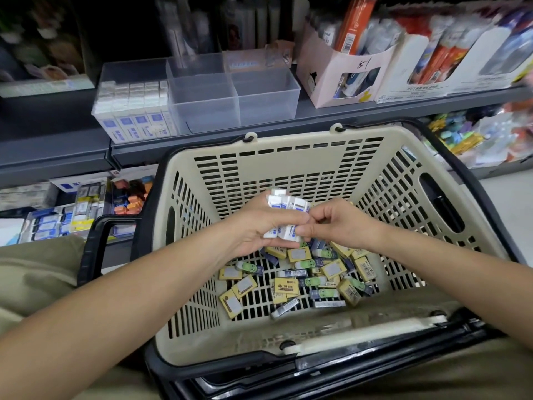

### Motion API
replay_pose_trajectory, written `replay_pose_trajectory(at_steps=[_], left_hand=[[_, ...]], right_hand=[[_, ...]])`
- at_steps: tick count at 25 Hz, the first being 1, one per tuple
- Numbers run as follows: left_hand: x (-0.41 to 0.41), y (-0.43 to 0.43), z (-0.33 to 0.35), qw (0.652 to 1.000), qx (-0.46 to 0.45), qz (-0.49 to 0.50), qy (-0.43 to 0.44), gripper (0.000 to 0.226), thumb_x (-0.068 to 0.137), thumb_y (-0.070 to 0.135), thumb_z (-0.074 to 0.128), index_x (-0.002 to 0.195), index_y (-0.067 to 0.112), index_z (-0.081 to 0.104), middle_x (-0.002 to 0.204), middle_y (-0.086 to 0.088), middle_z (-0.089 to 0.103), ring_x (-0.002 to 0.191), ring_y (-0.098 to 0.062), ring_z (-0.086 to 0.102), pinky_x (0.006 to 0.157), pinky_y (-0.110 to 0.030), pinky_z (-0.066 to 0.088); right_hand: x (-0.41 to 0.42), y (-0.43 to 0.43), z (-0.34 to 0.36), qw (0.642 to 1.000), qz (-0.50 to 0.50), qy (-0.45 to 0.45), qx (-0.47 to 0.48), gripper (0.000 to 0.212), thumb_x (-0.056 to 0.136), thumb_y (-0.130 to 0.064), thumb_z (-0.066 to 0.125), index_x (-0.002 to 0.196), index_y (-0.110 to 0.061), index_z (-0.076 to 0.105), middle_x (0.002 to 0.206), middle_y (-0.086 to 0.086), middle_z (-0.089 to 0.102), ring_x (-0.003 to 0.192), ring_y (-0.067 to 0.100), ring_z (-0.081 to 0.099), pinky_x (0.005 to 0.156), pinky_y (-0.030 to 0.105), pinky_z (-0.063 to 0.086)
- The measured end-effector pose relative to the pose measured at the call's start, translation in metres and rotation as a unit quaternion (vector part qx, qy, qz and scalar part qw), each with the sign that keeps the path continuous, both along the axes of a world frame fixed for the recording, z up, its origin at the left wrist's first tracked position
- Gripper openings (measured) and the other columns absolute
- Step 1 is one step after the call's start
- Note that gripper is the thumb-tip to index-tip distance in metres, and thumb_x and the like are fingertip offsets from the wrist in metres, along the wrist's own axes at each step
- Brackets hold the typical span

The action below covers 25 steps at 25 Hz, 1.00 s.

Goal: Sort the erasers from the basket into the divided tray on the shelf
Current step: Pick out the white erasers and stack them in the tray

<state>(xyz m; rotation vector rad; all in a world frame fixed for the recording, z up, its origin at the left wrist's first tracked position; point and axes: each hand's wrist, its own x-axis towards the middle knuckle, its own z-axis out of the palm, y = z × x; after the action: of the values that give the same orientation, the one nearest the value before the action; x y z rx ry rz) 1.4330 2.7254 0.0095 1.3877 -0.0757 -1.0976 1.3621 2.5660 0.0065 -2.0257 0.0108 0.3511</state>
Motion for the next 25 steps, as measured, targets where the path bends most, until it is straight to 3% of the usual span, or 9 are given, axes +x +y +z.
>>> replay_pose_trajectory(at_steps=[2,6,9,12,15,19,21,23,25], left_hand=[[-0.001,0.0,0.0,1.0,-0.001,-0.001,-0.003,0.027,0.074,-0.002,0.071,0.096,0.009,0.061,0.07,-0.005,0.072,0.063,-0.017,0.07,0.054,-0.027,0.057],[0.0,0.001,0.001,0.998,0.038,0.039,-0.036,0.031,0.075,-0.001,0.071,0.101,0.012,0.059,0.072,-0.003,0.072,0.06,-0.012,0.068,0.05,-0.024,0.053],[0.005,0.004,0.001,0.996,0.057,0.056,-0.05,0.035,0.073,0.001,0.072,0.098,0.018,0.056,0.09,-0.006,0.07,0.073,-0.014,0.068,0.051,-0.024,0.053],[0.007,0.006,0.003,0.995,0.066,0.062,-0.035,0.035,0.072,0.001,0.074,0.095,0.02,0.056,0.096,-0.006,0.067,0.08,-0.016,0.065,0.05,-0.024,0.053],[0.006,0.005,0.003,0.996,0.078,0.044,-0.024,0.033,0.072,0.001,0.074,0.096,0.017,0.057,0.096,-0.008,0.066,0.081,-0.018,0.065,0.051,-0.029,0.055],[0.007,0.004,0.003,0.996,0.081,0.03,-0.021,0.031,0.072,0.0,0.073,0.095,0.015,0.059,0.097,-0.009,0.066,0.089,-0.023,0.066,0.062,-0.042,0.059],[0.008,0.004,0.004,0.997,0.063,0.041,-0.001,0.029,0.072,-0.003,0.072,0.091,0.015,0.059,0.082,-0.007,0.07,0.073,-0.02,0.069,0.058,-0.039,0.059],[0.008,0.004,0.006,0.998,0.048,0.045,0.016,0.028,0.073,-0.004,0.071,0.089,0.015,0.059,0.067,-0.004,0.071,0.061,-0.018,0.069,0.056,-0.036,0.058],[0.008,0.004,0.007,0.998,0.041,0.05,0.009,0.03,0.073,-0.004,0.071,0.09,0.016,0.058,0.068,-0.003,0.071,0.061,-0.017,0.069,0.055,-0.034,0.058]], right_hand=[[0.0,-0.001,-0.001,1.0,0.011,-0.014,0.015,0.036,0.071,-0.034,0.068,0.077,0.001,0.068,0.072,0.03,0.061,0.058,0.031,0.048,0.061,0.036,0.042],[-0.001,-0.012,-0.004,0.997,0.034,0.027,0.056,0.018,0.066,-0.035,0.072,0.068,-0.018,0.066,0.06,-0.006,0.059,0.052,0.004,0.048,0.053,0.015,0.04],[-0.002,-0.028,-0.025,0.985,0.121,0.102,-0.075,0.021,0.073,-0.031,0.074,0.077,-0.011,0.068,0.068,-0.006,0.061,0.057,0.002,0.052,0.06,0.017,0.045],[-0.016,-0.032,-0.061,0.924,0.244,0.192,-0.223,0.022,0.082,-0.025,0.07,0.098,-0.011,0.068,0.091,-0.004,0.068,0.076,0.002,0.058,0.08,0.023,0.049],[-0.032,-0.025,-0.083,0.861,0.356,0.209,-0.299,0.028,0.086,-0.025,0.064,0.113,-0.014,0.065,0.103,-0.002,0.066,0.085,0.012,0.057,0.077,0.024,0.046],[-0.038,-0.012,-0.093,0.808,0.416,0.122,-0.398,0.02,0.09,-0.03,0.054,0.101,-0.017,0.064,0.098,0.003,0.066,0.088,0.02,0.058,0.078,0.036,0.052],[-0.04,-0.005,-0.096,0.783,0.428,0.1,-0.44,0.017,0.091,-0.027,0.053,0.094,-0.014,0.063,0.096,0.006,0.065,0.089,0.022,0.059,0.078,0.039,0.054],[-0.036,-0.002,-0.092,0.793,0.413,0.104,-0.436,0.015,0.088,-0.027,0.054,0.088,-0.014,0.062,0.09,0.004,0.064,0.085,0.02,0.058,0.075,0.037,0.053],[-0.023,-0.004,-0.078,0.853,0.344,0.112,-0.376,0.016,0.086,-0.029,0.056,0.09,-0.015,0.061,0.085,-0.001,0.063,0.077,0.013,0.056,0.068,0.026,0.048]])
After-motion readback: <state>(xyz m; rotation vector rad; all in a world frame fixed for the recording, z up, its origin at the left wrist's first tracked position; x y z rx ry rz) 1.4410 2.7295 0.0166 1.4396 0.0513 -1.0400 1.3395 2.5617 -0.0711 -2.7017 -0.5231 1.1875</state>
